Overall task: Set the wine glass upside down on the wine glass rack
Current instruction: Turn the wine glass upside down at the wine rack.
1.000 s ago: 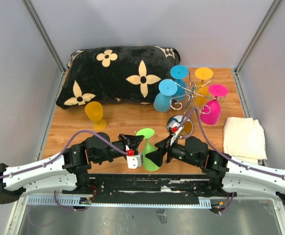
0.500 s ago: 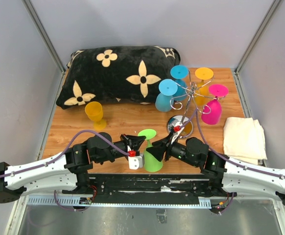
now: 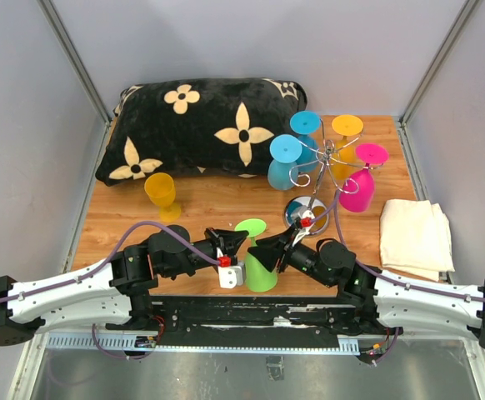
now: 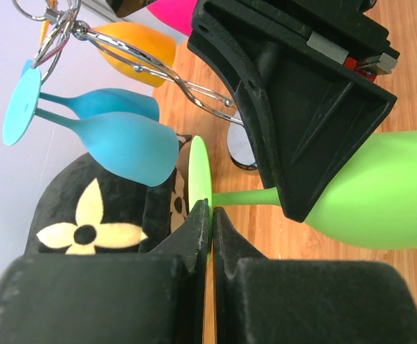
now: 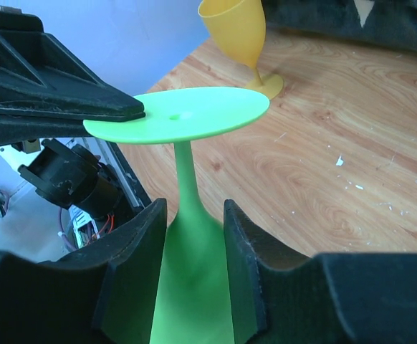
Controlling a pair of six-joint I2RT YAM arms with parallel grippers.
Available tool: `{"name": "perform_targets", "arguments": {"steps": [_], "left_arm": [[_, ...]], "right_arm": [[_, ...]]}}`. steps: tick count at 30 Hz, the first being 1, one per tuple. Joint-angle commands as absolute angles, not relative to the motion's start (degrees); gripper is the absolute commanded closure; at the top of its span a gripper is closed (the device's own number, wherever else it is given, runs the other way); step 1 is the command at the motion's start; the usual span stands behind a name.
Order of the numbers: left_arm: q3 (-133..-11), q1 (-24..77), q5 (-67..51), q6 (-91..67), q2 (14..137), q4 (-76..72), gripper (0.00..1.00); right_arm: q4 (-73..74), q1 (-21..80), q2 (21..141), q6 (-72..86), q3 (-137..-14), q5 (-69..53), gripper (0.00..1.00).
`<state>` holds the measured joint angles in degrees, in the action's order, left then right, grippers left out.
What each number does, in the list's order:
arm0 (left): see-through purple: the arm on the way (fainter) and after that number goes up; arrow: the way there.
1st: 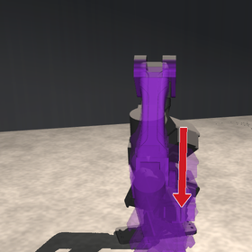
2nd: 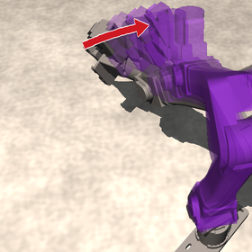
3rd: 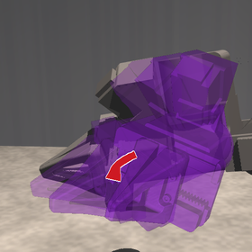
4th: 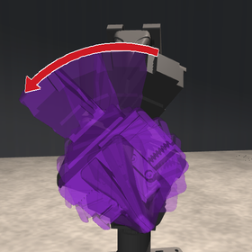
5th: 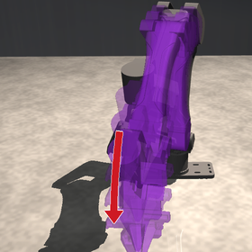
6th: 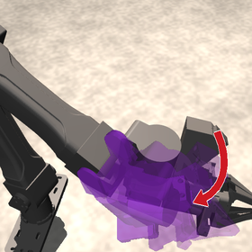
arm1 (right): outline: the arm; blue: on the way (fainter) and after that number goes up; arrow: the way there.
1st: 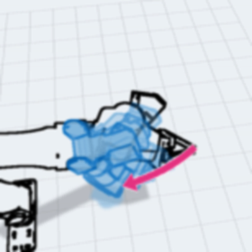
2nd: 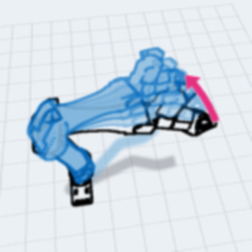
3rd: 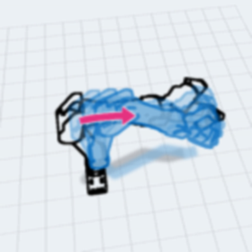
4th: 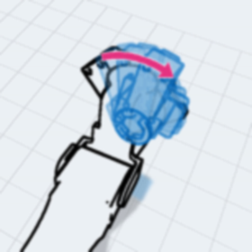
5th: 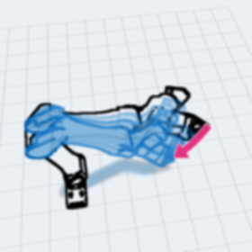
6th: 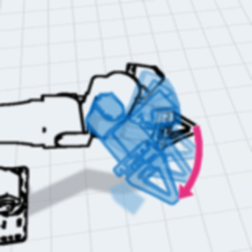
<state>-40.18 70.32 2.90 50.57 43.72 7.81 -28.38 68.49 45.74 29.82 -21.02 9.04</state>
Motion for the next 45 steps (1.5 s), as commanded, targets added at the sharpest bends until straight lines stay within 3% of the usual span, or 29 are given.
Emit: {"name": "perform_targets", "arguments": {"steps": [1,15,24,28,33,45], "left_arm": [[-40.92,70.94,2.86,51.09,43.59,3.26,1.00],[-40.11,70.94,3.50,50.56,43.14,2.20,1.00],[-39.77,70.97,5.74,50.72,42.89,1.97,1.00],[-39.66,70.93,6.36,50.20,42.03,1.61,0.99],[-38.97,70.94,6.31,49.42,41.14,-0.51,0.78],[-40.86,70.93,6.23,41.67,37.92,-4.77,0.53]], "right_arm": [[-35.74,68.62,46.05,27.93,-20.34,9.66,0.62],[-36.26,68.57,48.41,26.92,-20.65,10.32,0.71],[-37.21,68.57,47.99,24.49,-20.82,10.73,0.99],[-35.68,68.60,48.31,24.13,-21.95,11.12,0.99],[-34.08,68.63,48.54,23.29,-23.06,11.48,0.99],[-16.47,68.55,36.91,14.78,-23.57,17.77,0.99]]}}
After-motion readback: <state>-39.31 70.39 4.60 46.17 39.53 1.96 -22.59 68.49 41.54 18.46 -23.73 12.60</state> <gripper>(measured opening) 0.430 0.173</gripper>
